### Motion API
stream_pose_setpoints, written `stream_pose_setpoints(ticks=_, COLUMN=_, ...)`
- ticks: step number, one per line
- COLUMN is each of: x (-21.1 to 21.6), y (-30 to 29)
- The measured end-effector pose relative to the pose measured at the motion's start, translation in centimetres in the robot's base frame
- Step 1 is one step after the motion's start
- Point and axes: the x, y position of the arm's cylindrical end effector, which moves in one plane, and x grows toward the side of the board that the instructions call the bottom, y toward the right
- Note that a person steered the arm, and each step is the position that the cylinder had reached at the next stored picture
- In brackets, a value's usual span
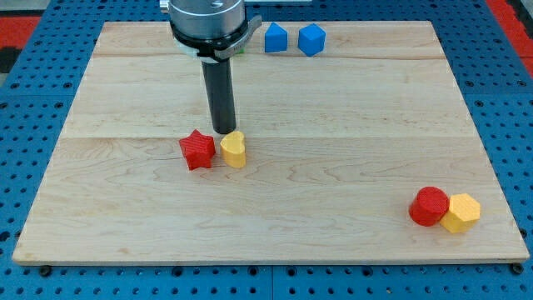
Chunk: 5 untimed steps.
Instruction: Move the red star diagonally left of the yellow heart
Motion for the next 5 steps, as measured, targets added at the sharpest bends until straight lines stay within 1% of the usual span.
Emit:
stream_pose_setpoints(ticks=2, x=1.0, y=-7.4)
stream_pose_setpoints(ticks=3, x=2.4, y=-11.3)
stream_pose_setpoints(ticks=5, x=2.8, y=0.0)
